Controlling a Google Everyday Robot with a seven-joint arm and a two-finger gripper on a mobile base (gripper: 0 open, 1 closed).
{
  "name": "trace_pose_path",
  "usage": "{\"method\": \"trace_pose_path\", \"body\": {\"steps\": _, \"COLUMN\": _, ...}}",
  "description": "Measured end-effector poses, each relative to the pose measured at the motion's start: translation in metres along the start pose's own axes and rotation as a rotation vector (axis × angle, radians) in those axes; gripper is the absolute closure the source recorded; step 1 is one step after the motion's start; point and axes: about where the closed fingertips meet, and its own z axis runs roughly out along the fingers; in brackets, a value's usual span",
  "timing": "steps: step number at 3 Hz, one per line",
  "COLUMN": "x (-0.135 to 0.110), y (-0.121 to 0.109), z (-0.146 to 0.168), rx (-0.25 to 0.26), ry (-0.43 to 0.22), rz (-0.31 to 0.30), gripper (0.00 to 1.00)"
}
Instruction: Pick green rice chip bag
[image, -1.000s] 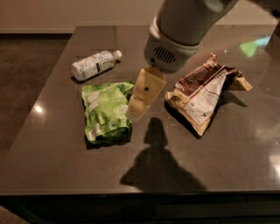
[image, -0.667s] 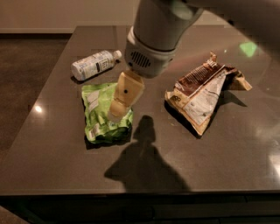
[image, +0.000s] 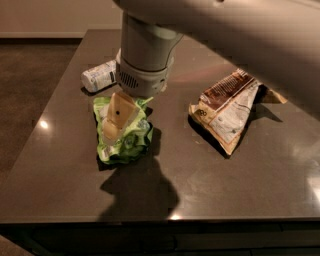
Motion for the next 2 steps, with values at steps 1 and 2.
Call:
{"method": "trace_pose_path", "body": {"steps": 1, "x": -0.007, "y": -0.006, "z": 0.023, "rx": 0.02, "ry": 0.057, "rz": 0.035, "gripper": 0.0}}
{"method": "trace_pose_path", "body": {"steps": 2, "x": -0.009, "y": -0.011, "z": 0.045, "rx": 0.027, "ry": 0.108, "rz": 0.056, "gripper": 0.0}}
